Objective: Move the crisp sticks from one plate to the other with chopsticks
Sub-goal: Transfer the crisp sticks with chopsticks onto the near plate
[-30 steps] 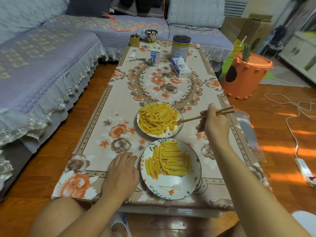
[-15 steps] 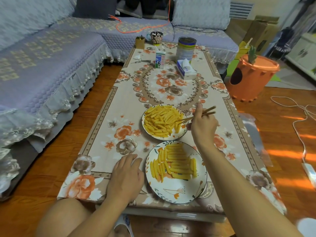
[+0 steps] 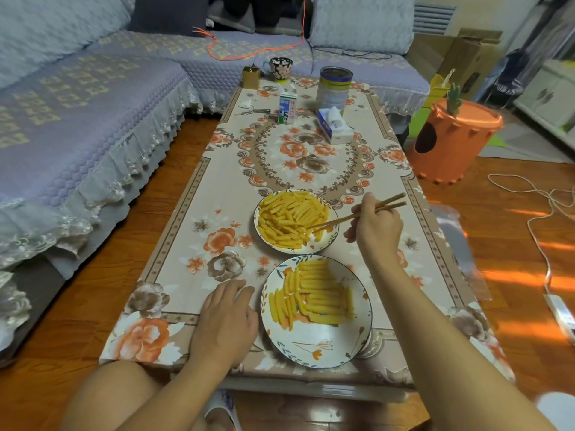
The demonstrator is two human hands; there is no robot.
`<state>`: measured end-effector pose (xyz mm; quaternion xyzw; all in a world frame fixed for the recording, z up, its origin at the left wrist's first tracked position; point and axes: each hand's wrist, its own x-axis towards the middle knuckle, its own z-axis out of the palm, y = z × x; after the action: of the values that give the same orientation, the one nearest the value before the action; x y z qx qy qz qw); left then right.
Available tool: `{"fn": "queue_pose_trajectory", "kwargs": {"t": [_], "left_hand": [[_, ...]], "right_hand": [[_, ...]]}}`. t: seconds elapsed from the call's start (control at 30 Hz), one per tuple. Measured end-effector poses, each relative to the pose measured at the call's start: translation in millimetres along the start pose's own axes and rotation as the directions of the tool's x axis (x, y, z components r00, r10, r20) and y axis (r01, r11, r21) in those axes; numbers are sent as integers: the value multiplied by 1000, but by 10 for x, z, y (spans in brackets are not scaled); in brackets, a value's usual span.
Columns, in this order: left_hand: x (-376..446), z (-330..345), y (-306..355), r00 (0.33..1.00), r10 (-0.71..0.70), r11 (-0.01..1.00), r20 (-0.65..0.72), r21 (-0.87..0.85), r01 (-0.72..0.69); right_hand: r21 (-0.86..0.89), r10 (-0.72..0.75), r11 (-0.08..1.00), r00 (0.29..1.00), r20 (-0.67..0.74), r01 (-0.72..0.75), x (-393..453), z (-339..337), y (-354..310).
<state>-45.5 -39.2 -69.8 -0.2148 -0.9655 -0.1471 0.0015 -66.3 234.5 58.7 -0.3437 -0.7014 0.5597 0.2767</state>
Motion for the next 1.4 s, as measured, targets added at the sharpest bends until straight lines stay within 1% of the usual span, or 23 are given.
{"fn": "queue_pose_trajectory", "kwargs": {"t": [0.07, 0.17, 0.23, 0.33, 0.43, 0.5, 0.57, 0.63, 0.7, 0.77, 0.83, 0.93, 1.0, 1.03, 1.1, 1.17, 1.23, 1.3, 1.33, 1.4], "left_hand": [[-3, -3, 4, 1000, 2, 1000, -2, 3, -2], [-1, -11, -1, 1000, 0, 1000, -1, 4, 0], [4, -12, -3, 1000, -2, 1000, 6, 6, 2], [6, -5, -5, 1000, -1, 1000, 10, 12, 0], [9, -8, -9, 1000, -1, 1000, 11, 9, 1], [12, -14, -13, 1000, -4, 1000, 14, 7, 4], [12, -20, -9, 1000, -4, 1000, 14, 6, 4], [3, -19, -7, 1000, 1, 1000, 12, 6, -1], [5, -15, -9, 1000, 4, 1000, 14, 2, -4], [8, -17, -2, 1000, -1, 1000, 13, 4, 1], [5, -18, 8, 1000, -1, 1000, 9, 9, 1], [0, -9, 11, 1000, 3, 1000, 6, -4, -3], [-6, -4, 5, 1000, 3, 1000, 1, -8, -3], [-8, -6, 5, 1000, 3, 1000, 0, -9, -3], [-12, -11, 9, 1000, 2, 1000, 4, -4, -2], [-18, -12, 13, 1000, 1, 1000, 8, 1, -1], [-24, -16, 11, 1000, 3, 1000, 7, 0, -3], [-21, -23, 9, 1000, 7, 1000, 6, -1, -7], [-19, -27, 11, 1000, 8, 1000, 7, 0, -8], [-10, -35, 13, 1000, 4, 1000, 8, -2, -4]], "right_hand": [[-46, -14, 999, 1000, 12, 15, -43, 69, 1], [-109, -70, 992, 997, -15, 68, -91, 149, 21], [-134, -74, 988, 997, -25, 70, -109, 182, 38], [-46, -21, 999, 998, -57, 19, -78, 155, 87], [59, 68, 996, 993, -92, -63, -24, -37, 81], [143, 106, 985, 993, -58, -97, -22, -233, 4], [177, 93, 979, 995, 41, -99, -51, -460, -119], [106, 43, 992, 975, 217, -67, -137, -700, -270], [-69, -13, 997, 905, 426, 47, -289, -889, -391], [-233, -23, 952, 807, 591, 197, -477, -974, -411], [-282, -38, 907, 729, 683, 312, -629, -974, -341], [-277, -122, 849, 678, 725, 450, -715, -959, -194], [-297, -172, 802, 676, 716, 519, -698, -975, -163], [-306, -185, 791, 684, 705, 530, -684, -991, -167], [-309, -198, 795, 705, 681, 522, -658, -1027, -194], [-284, -221, 825, 742, 633, 489, -629, -1044, -244], [-227, -261, 880, 824, 503, 417, -544, -1010, -268], [-149, -254, 940, 920, 300, 308, -368, -912, -227], [-116, -222, 961, 951, 217, 251, -268, -838, -183], [-85, -172, 979, 977, 129, 184, -103, -651, -85]]}}
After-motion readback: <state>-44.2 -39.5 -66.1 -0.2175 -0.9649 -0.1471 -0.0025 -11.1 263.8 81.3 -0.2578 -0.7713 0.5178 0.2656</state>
